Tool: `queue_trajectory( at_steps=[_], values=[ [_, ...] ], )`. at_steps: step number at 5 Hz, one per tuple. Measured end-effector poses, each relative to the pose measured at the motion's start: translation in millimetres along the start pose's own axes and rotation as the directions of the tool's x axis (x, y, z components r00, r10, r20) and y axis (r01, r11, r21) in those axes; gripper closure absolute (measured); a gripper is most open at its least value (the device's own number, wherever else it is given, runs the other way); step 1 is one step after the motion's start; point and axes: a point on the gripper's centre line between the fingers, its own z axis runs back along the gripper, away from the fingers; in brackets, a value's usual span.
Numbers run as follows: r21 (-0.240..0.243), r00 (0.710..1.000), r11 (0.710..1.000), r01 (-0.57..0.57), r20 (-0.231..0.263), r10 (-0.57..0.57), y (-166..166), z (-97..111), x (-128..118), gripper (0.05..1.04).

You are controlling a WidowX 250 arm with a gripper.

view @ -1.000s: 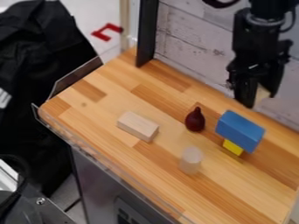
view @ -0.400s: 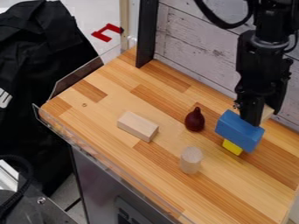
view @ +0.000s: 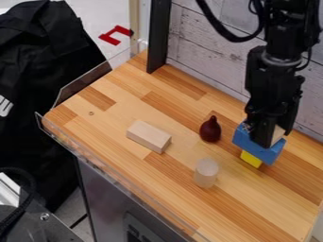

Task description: Remove the cube from the white rectangular block and put it on top the blue block

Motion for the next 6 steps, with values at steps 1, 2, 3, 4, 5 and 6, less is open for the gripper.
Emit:
queue_trajectory(
  at_steps=[1,2,3,4,5,6],
  values=[
    [0.004,1.0,1.0,-0.015,0.002,0.015,3.9,-1.3,4.2,0.507],
    [0.005,1.0,1.0,-0.02,0.0,0.02,4.2,-1.5,4.9,0.507],
    [0.017,1.0,1.0,-0.018,-0.004,0.018,5.3,-1.0,4.1,0.507],
    [-0.001,1.0,1.0,-0.016,-0.004,0.016,-0.7,4.1,3.3,0.507],
    [-0.004,1.0,1.0,-0.018,0.0,0.018,-2.0,5.3,3.5,0.507],
    [-0.005,1.0,1.0,-0.023,-0.003,0.023,-2.2,5.5,4.1,0.507]
  ],
)
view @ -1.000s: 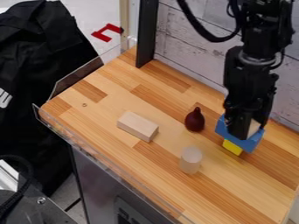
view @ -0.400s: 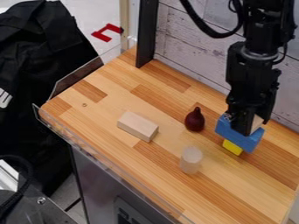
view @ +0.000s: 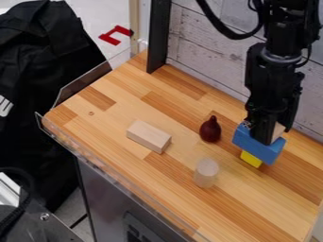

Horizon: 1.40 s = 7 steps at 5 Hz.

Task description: Remove the cube from the white rectangular block and put it on top the blue block

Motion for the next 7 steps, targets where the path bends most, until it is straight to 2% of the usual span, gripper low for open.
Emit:
queue_trajectory(
  at_steps=[1,2,3,4,5,6,7],
  values=[
    [-0.001,1.0,1.0,-0.027,-0.005,0.027,1,-1,6,0.456],
    [0.026,0.999,0.999,-0.022,-0.025,0.023,3,0,6,0.168],
    [0.022,1.0,1.0,-0.012,-0.018,0.013,-1,2,7,0.083],
    [0.015,1.0,1.0,-0.011,-0.012,0.011,-2,1,7,0.083],
    [0.006,1.0,1.0,0.017,0.005,-0.017,-10,11,8,0.083],
    [0.003,0.997,0.998,0.069,0.025,-0.069,-15,27,7,0.083],
    [-0.003,0.979,0.979,0.202,0.029,-0.202,-3,51,8,0.083]
  ],
)
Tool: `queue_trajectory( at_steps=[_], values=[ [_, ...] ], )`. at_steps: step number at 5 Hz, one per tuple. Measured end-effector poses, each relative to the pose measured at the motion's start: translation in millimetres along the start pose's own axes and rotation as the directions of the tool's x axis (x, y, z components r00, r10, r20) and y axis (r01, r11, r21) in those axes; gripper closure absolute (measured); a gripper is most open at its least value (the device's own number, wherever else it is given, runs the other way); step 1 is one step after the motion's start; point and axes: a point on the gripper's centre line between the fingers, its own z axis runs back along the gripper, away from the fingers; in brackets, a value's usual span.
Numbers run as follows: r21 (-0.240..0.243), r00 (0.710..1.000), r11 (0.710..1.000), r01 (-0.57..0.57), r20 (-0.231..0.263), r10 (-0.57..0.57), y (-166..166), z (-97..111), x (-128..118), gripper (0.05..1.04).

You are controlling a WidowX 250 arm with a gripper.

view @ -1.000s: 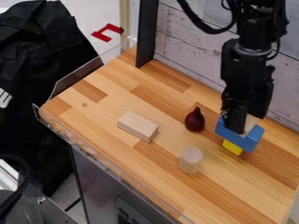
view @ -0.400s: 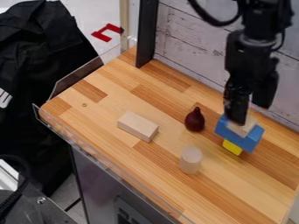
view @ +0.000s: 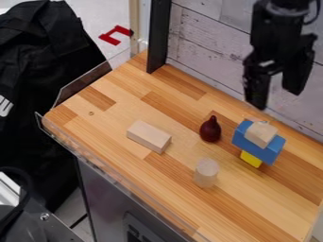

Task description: Remove the cube from the white rectangular block and put it on top the blue block

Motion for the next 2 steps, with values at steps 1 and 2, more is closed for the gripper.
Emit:
queue_trajectory(
  at_steps=[1,2],
  values=[
    [0.089,0.974,0.97,0.226,-0.022,-0.224,28,7,13,0.083],
    [0.101,0.904,0.898,0.427,-0.044,-0.425,59,20,17,0.083]
  ],
)
